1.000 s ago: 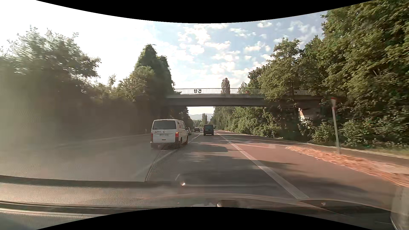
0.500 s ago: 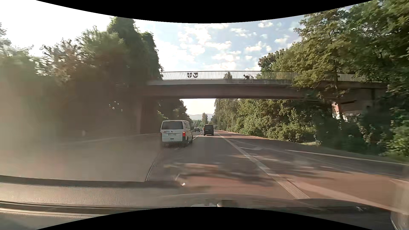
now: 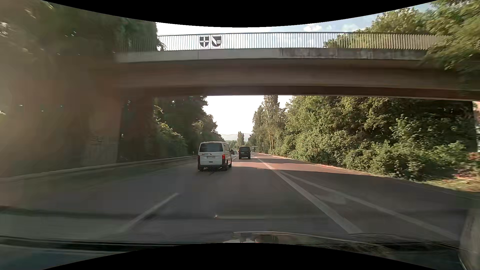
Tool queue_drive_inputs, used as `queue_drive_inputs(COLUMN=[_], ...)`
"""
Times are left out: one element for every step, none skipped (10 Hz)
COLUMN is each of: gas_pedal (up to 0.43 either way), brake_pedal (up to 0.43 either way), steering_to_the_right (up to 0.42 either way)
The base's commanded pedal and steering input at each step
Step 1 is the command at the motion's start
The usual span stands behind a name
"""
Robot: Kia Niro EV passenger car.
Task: Follow the waypoints while adhering to traffic rules and regulations
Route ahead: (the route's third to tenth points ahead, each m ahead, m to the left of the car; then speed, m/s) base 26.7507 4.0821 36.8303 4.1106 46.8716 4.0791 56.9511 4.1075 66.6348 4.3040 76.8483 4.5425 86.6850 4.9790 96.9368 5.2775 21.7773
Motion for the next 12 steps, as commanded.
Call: queue_drive_inputs(gas_pedal=[0.150, 0.157, 0.157, 0.157, 0.157, 0.157, 0.157, 0.157, 0.169, 0.169, 0.177, 0.189], brake_pedal=[0.000, 0.000, 0.000, 0.000, 0.000, 0.000, 0.000, 0.000, 0.000, 0.000, 0.000, 0.000], steering_to_the_right=[-0.001, 0.000, 0.000, -0.001, -0.002, -0.002, -0.002, -0.002, -0.002, -0.002, -0.002, -0.002])
